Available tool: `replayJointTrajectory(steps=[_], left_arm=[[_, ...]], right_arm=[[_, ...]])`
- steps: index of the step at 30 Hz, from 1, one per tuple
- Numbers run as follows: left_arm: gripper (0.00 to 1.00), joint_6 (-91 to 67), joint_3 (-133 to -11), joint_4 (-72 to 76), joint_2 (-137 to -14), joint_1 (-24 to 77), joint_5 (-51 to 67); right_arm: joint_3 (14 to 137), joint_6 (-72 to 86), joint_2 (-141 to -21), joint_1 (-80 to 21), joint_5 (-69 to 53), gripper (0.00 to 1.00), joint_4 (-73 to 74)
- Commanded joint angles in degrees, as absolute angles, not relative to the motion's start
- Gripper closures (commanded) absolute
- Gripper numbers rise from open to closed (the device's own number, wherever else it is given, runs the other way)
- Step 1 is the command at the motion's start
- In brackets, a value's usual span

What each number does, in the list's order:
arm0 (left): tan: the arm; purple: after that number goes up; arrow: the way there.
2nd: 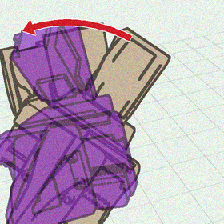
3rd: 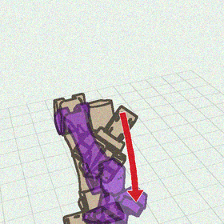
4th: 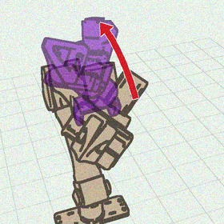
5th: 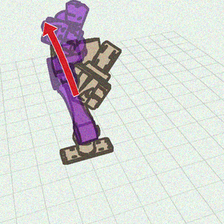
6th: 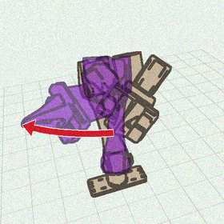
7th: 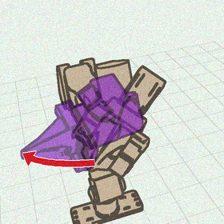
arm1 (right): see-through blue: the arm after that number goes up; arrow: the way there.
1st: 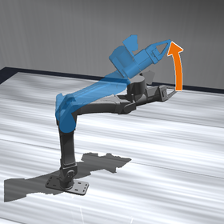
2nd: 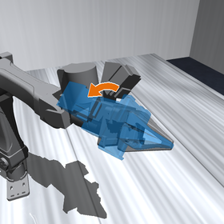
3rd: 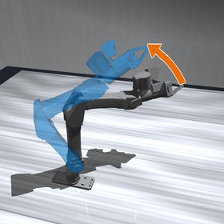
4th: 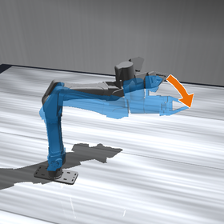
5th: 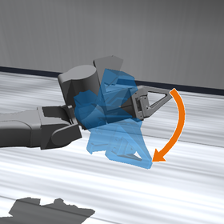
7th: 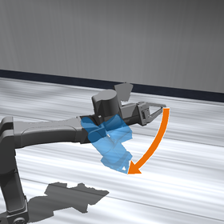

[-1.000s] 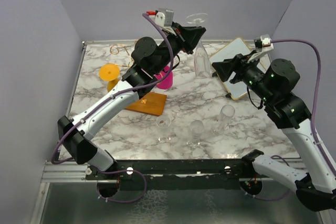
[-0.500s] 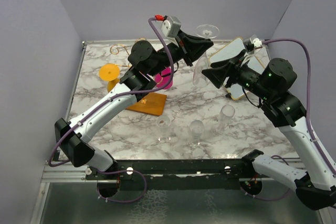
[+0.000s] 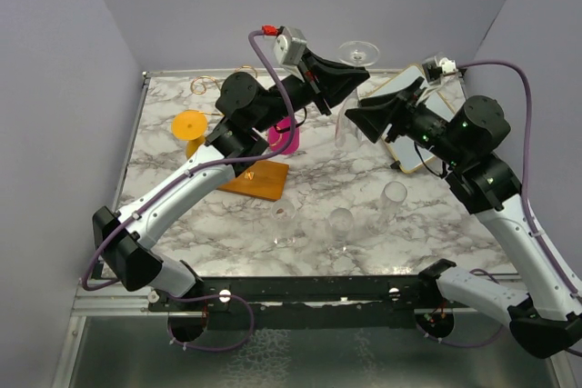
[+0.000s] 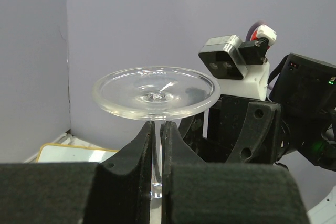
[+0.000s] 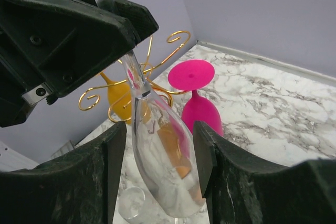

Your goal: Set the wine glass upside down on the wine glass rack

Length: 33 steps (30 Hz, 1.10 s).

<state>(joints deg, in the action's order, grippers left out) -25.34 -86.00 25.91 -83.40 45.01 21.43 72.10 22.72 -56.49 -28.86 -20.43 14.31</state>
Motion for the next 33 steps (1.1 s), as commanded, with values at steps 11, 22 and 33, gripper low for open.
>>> replayJointTrajectory(steps=[11, 22, 33], left_arm=[[1.00, -27.6, -84.8, 30.0, -81.5, 45.2, 23.7], [1.00, -27.6, -83.6, 30.0, -81.2, 45.2, 23.8], [0.82, -29.6, -82.1, 30.0, -79.7, 45.3, 22.6]], right_arm=[[76.0, 20.2, -61.4, -28.8, -18.1, 0.55, 7.7], [75.2, 16.8, -61.2, -28.8, -20.7, 0.54, 4.8], [71.9, 14.2, -59.4, -28.8, -16.6, 0.99, 1.6]])
